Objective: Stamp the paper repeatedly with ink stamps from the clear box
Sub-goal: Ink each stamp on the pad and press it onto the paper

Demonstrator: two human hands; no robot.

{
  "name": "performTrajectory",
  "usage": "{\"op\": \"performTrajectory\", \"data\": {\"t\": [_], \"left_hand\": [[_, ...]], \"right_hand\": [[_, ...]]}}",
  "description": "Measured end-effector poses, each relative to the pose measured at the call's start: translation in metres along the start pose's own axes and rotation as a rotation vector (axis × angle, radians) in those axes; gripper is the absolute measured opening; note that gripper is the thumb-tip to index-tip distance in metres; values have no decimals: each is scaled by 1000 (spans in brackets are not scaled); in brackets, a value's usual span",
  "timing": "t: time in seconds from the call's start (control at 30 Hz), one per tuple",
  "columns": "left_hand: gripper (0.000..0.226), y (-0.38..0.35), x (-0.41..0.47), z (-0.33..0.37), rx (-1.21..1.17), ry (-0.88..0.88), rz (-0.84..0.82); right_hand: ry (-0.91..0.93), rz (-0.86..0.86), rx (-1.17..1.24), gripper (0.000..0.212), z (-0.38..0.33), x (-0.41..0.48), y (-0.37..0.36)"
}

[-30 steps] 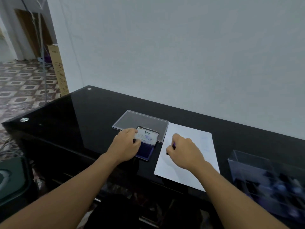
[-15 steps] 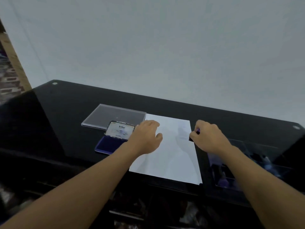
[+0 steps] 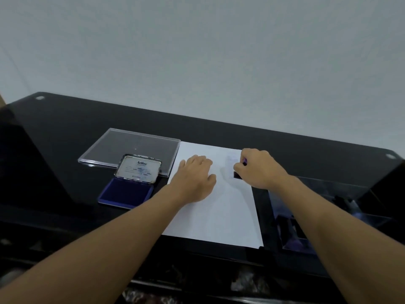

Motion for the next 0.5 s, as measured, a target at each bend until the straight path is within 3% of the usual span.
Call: {"op": "performTrajectory", "data": {"t": [0.5], "left_hand": [[45, -14, -10, -2, 37, -28, 76]], "right_hand": [[2, -62, -82, 16, 2, 13, -15]]}}
Point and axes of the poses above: each hand's wrist, its own x-axis towards the middle knuckle, its own y-axis out of the back of the hand, z = x × y, the point moved 3 cm from there along x, towards the middle knuckle, and after that the axes turned 8 degrees about -y, right-handed, at the moved point
